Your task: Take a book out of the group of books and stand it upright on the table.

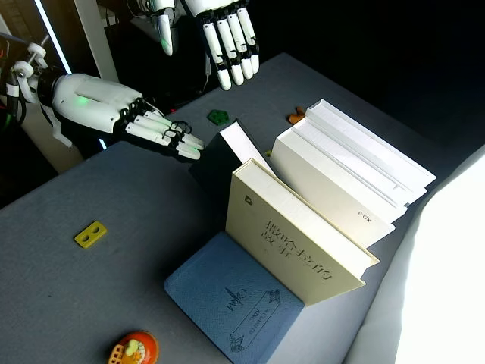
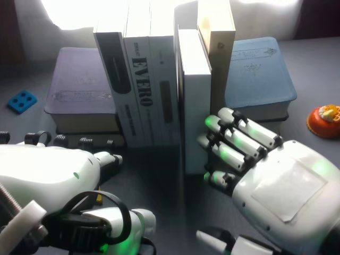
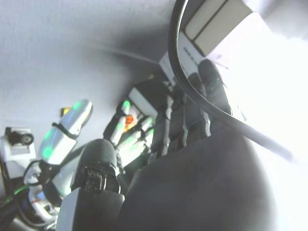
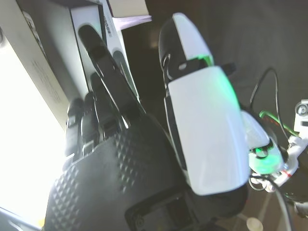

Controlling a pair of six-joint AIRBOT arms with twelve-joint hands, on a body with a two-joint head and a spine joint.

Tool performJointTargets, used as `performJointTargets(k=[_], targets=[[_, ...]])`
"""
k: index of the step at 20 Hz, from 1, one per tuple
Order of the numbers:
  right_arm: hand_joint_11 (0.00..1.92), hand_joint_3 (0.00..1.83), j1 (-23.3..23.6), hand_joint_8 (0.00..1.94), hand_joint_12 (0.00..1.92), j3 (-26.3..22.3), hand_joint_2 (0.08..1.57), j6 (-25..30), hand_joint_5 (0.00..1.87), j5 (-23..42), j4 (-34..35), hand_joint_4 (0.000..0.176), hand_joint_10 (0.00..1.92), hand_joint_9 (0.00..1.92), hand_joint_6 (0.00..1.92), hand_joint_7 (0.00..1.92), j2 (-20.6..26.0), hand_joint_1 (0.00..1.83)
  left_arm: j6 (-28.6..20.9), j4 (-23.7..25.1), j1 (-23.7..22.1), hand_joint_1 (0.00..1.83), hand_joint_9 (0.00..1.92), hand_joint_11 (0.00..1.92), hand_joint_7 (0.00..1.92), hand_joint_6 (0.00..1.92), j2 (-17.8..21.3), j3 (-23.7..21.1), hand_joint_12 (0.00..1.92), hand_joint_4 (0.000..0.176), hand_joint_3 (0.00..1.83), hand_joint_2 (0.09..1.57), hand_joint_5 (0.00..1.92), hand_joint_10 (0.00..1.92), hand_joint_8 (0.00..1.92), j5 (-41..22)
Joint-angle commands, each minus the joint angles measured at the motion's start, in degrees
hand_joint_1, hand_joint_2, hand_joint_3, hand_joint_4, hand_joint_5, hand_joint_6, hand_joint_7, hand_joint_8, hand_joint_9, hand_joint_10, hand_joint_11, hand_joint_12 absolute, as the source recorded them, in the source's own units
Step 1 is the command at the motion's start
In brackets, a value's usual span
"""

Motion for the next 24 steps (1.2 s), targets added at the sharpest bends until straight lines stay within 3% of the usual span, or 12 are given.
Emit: performJointTargets(k=[1,3,9,11,15,19,22,23,24], targets=[[0.00,0.00,-0.06,0.01,0.00,-0.02,1.23,0.21,0.70,4.12,-3.15,0.000,0.00,0.01,0.08,0.15,-0.11,0.05,-0.24,4.42,-0.42,0.00,0.11,0.00,0.12,0.00,0.09,0.21,0.40,0.048,0.00,1.38,0.12,0.01,0.00,0.99],[0.00,0.00,-0.06,0.00,0.00,0.14,1.23,0.26,0.70,3.50,-3.15,0.000,0.01,0.03,0.07,0.15,-0.43,0.03,-0.24,4.42,-0.42,0.00,0.09,0.00,0.08,0.00,0.09,0.24,0.38,0.050,0.00,1.38,0.09,0.00,0.00,0.99],[0.00,0.01,-0.72,0.00,0.00,1.19,1.25,0.45,0.68,1.47,-3.16,0.000,0.01,0.03,0.05,0.14,-1.24,0.00,-0.24,4.41,-0.42,0.00,0.10,0.00,0.07,0.00,0.09,0.17,0.43,0.026,0.00,1.38,0.10,0.00,0.00,0.99],[0.00,0.01,-1.08,0.01,0.00,0.87,1.25,-0.51,0.68,1.22,-3.16,0.000,0.01,0.03,0.05,0.16,-1.21,0.00,-0.24,4.41,-0.42,0.00,0.12,0.00,0.08,0.00,0.09,0.21,0.45,0.025,0.00,1.39,0.10,0.01,0.00,0.99],[0.00,0.01,-1.29,0.01,0.00,-1.94,1.27,-3.50,0.69,2.51,-3.16,0.000,0.01,0.04,0.05,0.18,-0.38,0.00,-0.24,4.41,-0.42,0.00,0.11,0.00,0.07,0.01,0.09,0.23,0.40,0.033,0.00,1.38,0.09,0.00,0.00,0.99],[0.00,0.01,0.38,0.01,0.00,-6.68,1.27,-4.43,0.68,3.23,-3.16,0.000,0.01,0.04,0.04,0.18,3.29,0.00,-0.24,4.41,-0.40,0.00,0.11,0.00,0.08,0.00,0.09,0.24,0.42,0.030,0.00,1.39,0.10,0.00,0.00,0.99],[0.02,0.01,2.01,0.02,0.01,-9.45,1.28,-4.40,0.61,3.67,-3.15,0.000,0.04,0.10,0.02,0.21,7.16,0.00,-0.24,4.41,-0.39,0.00,0.14,0.00,0.13,0.01,0.09,0.20,0.53,0.025,0.00,1.38,0.12,0.01,0.01,0.99],[0.00,0.00,2.61,0.01,0.49,-10.22,1.26,-4.38,0.53,3.71,-3.15,0.000,0.07,0.22,0.01,0.33,8.55,0.04,-0.24,4.41,-0.40,0.00,0.25,0.00,0.27,0.02,0.09,0.25,0.75,0.021,0.00,1.38,0.20,0.04,0.03,0.99],[0.00,0.00,3.12,0.01,0.49,-10.82,1.26,-4.37,0.53,3.70,-3.15,0.000,0.07,0.22,0.01,0.33,9.70,0.04,-0.24,4.41,-0.40,0.00,0.25,0.00,0.27,0.02,0.09,0.25,0.75,0.021,0.00,1.38,0.20,0.04,0.03,0.99]])
